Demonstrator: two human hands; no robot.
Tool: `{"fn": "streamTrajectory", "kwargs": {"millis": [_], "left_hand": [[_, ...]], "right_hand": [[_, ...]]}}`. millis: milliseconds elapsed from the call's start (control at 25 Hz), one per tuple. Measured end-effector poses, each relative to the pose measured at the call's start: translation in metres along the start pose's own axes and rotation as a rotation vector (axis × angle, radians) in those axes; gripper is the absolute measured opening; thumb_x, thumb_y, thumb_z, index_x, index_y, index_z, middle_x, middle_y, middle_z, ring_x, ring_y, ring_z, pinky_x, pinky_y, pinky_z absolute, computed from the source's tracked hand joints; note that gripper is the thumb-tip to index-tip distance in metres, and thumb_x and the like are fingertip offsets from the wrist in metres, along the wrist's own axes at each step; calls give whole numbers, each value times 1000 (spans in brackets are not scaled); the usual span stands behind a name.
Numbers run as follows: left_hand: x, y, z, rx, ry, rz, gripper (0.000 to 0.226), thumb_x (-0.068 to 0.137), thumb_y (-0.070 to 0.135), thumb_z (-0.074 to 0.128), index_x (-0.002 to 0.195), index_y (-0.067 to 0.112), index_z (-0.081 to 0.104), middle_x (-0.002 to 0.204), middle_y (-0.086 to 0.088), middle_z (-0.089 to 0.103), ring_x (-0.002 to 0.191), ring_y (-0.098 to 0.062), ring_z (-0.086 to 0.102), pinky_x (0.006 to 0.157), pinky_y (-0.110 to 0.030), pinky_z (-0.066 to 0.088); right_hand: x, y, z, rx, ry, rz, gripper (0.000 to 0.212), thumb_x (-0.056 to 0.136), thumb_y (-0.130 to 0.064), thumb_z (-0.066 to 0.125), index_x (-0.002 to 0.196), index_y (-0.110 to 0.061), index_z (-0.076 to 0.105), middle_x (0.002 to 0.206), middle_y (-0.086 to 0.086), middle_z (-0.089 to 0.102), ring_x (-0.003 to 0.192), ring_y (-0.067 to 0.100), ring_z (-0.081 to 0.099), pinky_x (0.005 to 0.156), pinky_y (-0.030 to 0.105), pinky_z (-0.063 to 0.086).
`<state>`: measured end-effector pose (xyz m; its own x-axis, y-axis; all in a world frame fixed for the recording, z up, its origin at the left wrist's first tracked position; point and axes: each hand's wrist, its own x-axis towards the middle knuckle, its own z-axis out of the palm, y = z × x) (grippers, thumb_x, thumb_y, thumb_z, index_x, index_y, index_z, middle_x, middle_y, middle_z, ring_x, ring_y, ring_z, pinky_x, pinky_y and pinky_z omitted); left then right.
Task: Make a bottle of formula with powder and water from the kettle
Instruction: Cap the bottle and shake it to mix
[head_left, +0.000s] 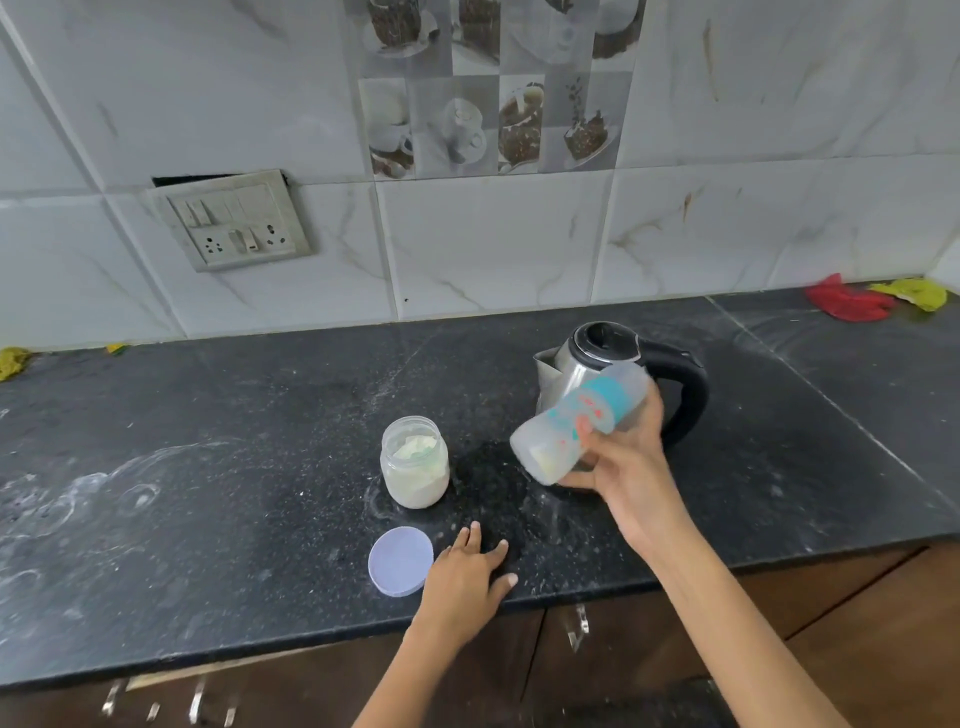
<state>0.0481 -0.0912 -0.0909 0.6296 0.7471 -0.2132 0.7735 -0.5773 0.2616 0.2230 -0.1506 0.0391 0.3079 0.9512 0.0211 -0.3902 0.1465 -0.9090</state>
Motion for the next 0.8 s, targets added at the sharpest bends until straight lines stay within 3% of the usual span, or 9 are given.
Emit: {"fn": "streamTrajectory", "kwargs": {"millis": [120, 240, 360, 520, 640, 800], "left_hand": [[0, 3, 2, -48, 3, -34, 50, 99, 47, 34, 146, 28, 33, 158, -11, 14, 146, -23, 11, 110, -36, 30], [1, 1, 0, -94, -22, -35, 49, 100, 44, 35, 145, 27, 35, 158, -12, 12, 146, -24, 10, 110, -38, 30], [0, 3, -3, -137, -4, -47, 45, 99, 42, 38, 141, 26, 44, 156, -11, 23, 143, -26, 22, 108, -36, 33], [5, 2, -1, -203, 17, -69, 45, 100, 40, 39, 141, 23, 44, 156, -10, 22, 144, -26, 21, 112, -36, 27], [7, 4, 0, -262, 86, -39, 45, 97, 37, 46, 139, 20, 47, 149, -5, 38, 136, -25, 36, 111, -33, 30], [9, 2, 5, -241, 32, -82, 46, 98, 40, 43, 141, 24, 44, 155, -10, 26, 143, -27, 23, 111, -33, 27]], "right_hand": [[-6, 5, 8, -55, -52, 97, 84, 73, -5, 73, 133, -47, 34, 124, 12, 59, 101, 28, 70, 61, 47, 60], [-2, 3, 3, 96, 23, 32, 72, 77, -5, 67, 133, -40, 38, 128, 12, 55, 103, 31, 69, 66, 56, 59], [-9, 10, 9, 8, -108, 145, 83, 76, -8, 73, 139, -42, 32, 133, 17, 53, 107, 35, 67, 64, 54, 60], [-9, 16, 14, 104, 9, 106, 78, 77, -11, 69, 140, -40, 31, 131, 16, 57, 99, 32, 71, 64, 53, 60], [-14, 19, 21, -18, -129, 171, 78, 76, -9, 71, 134, -46, 35, 120, 9, 66, 102, 32, 70, 65, 52, 61], [-9, 15, 18, 143, 5, 109, 74, 77, -11, 69, 137, -38, 35, 126, 12, 60, 103, 32, 70, 64, 51, 60]]}}
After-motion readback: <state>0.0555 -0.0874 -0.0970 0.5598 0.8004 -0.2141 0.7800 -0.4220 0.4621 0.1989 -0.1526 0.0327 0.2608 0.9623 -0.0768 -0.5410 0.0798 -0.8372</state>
